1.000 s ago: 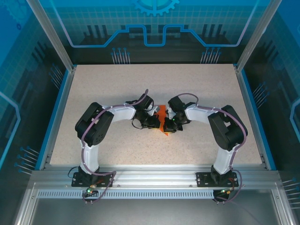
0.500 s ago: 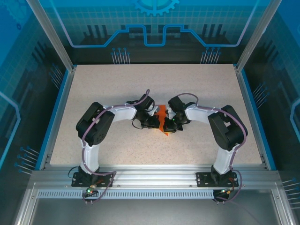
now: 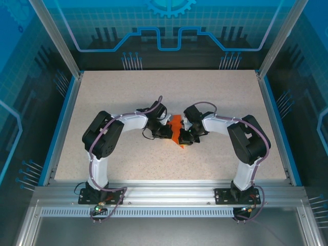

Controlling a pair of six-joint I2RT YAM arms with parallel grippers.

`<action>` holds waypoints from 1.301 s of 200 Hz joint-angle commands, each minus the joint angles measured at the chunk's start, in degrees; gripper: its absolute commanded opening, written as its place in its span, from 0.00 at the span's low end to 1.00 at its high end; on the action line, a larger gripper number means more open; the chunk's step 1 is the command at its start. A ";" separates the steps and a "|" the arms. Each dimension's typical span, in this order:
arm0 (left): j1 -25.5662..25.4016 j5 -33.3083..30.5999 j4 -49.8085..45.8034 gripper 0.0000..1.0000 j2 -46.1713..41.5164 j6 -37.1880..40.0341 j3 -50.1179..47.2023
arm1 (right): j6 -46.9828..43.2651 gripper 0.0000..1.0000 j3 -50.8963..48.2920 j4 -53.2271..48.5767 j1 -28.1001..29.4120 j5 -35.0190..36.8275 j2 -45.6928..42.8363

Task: Fold a paper plane with a square sheet of paper (fold left side to right side)
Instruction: Third fold the triangle at the center of the table, then fourth fold the wing at the center of the table.

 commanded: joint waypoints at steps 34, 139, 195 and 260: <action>5.02 -8.26 -4.23 0.00 1.47 4.68 1.86 | -0.63 0.00 -2.58 -6.68 -0.12 4.68 2.04; 8.16 -7.63 -6.10 0.05 -1.31 5.74 3.54 | -0.78 0.02 -1.03 -0.85 -0.19 0.06 -0.58; 10.09 -4.84 -5.61 0.31 -10.52 -0.36 1.15 | -7.21 0.27 3.30 0.66 -0.86 1.70 -7.51; 10.13 2.87 3.17 0.49 -15.60 -14.36 -7.79 | -16.79 0.51 4.39 1.41 -3.60 4.10 -6.70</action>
